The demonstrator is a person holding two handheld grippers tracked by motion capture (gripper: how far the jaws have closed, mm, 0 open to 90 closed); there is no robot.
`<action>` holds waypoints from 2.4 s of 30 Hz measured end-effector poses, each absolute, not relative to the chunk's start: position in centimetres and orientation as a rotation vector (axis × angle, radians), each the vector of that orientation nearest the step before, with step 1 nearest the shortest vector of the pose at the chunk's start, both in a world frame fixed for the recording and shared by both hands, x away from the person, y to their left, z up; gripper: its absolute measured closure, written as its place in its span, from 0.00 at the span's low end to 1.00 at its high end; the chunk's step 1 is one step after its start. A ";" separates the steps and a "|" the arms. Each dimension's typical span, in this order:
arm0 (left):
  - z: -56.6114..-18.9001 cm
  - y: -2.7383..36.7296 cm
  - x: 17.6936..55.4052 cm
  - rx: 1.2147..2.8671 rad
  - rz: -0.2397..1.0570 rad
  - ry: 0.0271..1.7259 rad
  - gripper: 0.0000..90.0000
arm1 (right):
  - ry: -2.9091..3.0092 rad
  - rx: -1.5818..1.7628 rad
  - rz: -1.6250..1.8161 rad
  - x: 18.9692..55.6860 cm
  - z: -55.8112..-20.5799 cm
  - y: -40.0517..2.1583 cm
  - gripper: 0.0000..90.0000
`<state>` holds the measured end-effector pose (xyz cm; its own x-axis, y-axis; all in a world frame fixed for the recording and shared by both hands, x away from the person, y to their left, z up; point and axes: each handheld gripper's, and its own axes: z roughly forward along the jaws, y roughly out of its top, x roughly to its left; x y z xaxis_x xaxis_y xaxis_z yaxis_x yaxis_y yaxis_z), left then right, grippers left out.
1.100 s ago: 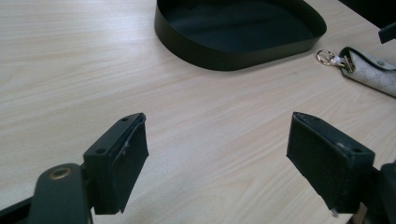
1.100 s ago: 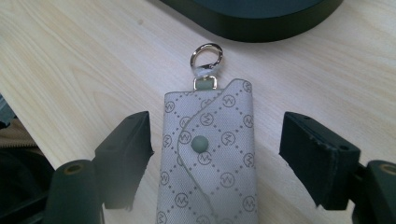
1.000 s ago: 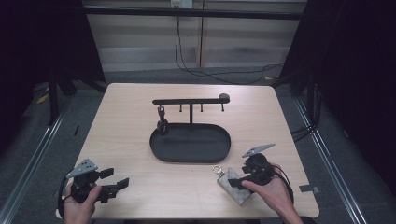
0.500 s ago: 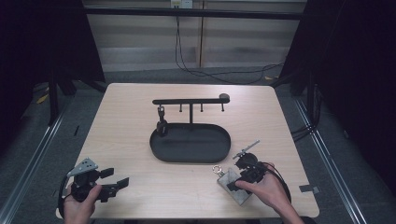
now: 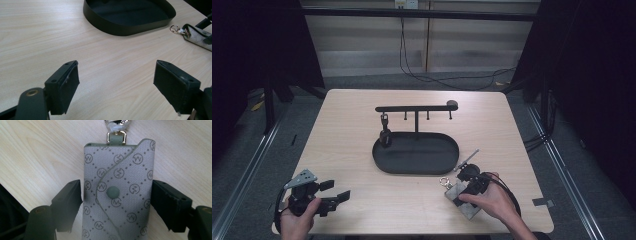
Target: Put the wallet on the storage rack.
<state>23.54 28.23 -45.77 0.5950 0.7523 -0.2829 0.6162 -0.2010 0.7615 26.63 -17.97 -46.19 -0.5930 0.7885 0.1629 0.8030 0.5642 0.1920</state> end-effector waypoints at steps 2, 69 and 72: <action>-45.8 28.2 23.6 1.908 0.189 1.097 0.22 | -2.731 -1.384 -0.348 26.8 -46.5 -17.7 0.28; -46.0 28.2 24.0 1.925 0.181 1.098 0.22 | -2.771 -1.372 -0.131 28.4 -41.7 -17.0 0.38; -46.0 28.4 24.0 1.919 0.183 1.097 0.22 | -2.759 -1.381 -0.144 28.7 -41.3 -17.3 0.38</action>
